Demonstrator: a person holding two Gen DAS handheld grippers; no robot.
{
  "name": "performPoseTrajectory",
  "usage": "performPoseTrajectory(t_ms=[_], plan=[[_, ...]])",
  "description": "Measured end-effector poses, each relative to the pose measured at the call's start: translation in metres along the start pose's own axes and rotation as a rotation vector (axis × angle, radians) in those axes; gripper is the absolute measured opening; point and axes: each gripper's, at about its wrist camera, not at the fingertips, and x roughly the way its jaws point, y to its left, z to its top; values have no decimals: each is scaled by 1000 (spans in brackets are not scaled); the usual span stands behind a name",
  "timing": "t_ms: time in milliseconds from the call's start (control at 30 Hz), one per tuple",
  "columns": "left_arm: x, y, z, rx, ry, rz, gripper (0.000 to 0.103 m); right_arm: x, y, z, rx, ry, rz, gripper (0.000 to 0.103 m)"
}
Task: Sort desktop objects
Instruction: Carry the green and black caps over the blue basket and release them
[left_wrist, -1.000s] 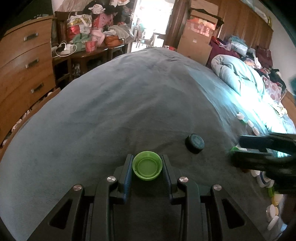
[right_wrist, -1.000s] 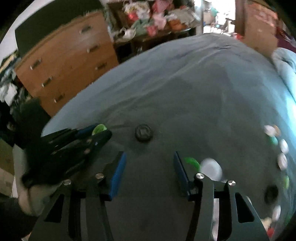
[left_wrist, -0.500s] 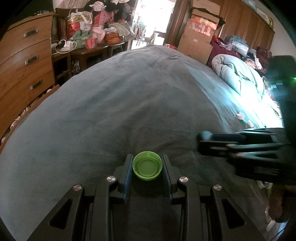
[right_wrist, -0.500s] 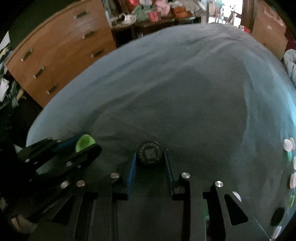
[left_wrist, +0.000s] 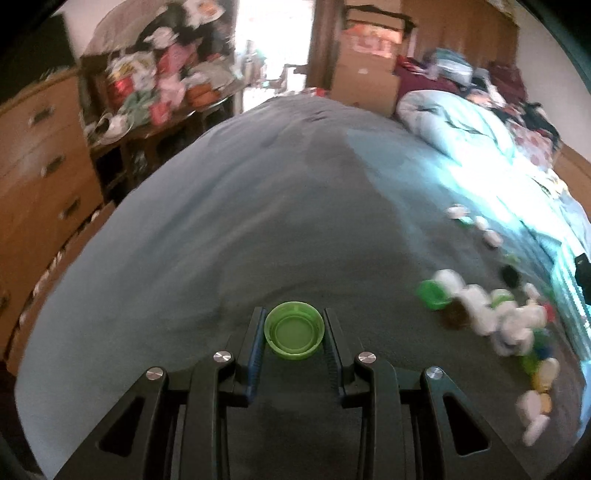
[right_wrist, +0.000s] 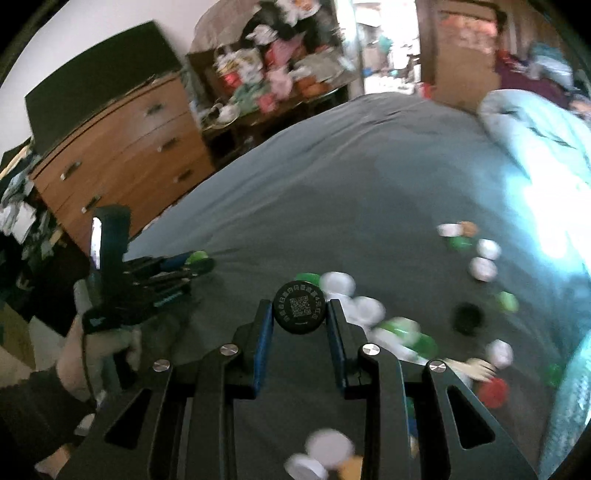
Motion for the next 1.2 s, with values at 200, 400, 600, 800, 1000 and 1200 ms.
performPoseTrajectory(t_ms=[200, 400, 600, 800, 1000, 1200], plan=[[-46, -89, 26, 180, -83, -38, 31, -53, -40, -14, 72, -78, -56, 25], [-82, -174, 49, 332, -157, -93, 32, -111, -72, -21, 71, -161, -134, 25], [-102, -252, 66, 450, -195, -143, 32, -160, -120, -30, 113, -222, -214, 25], [-114, -332, 80, 569, -226, -192, 32, -196, -171, -47, 177, -245, -289, 25], [-115, -396, 88, 655, -240, -225, 32, -226, -213, -65, 242, -266, -343, 25], [-111, -444, 84, 726, -233, -243, 32, -243, -241, -79, 305, -294, -362, 25]])
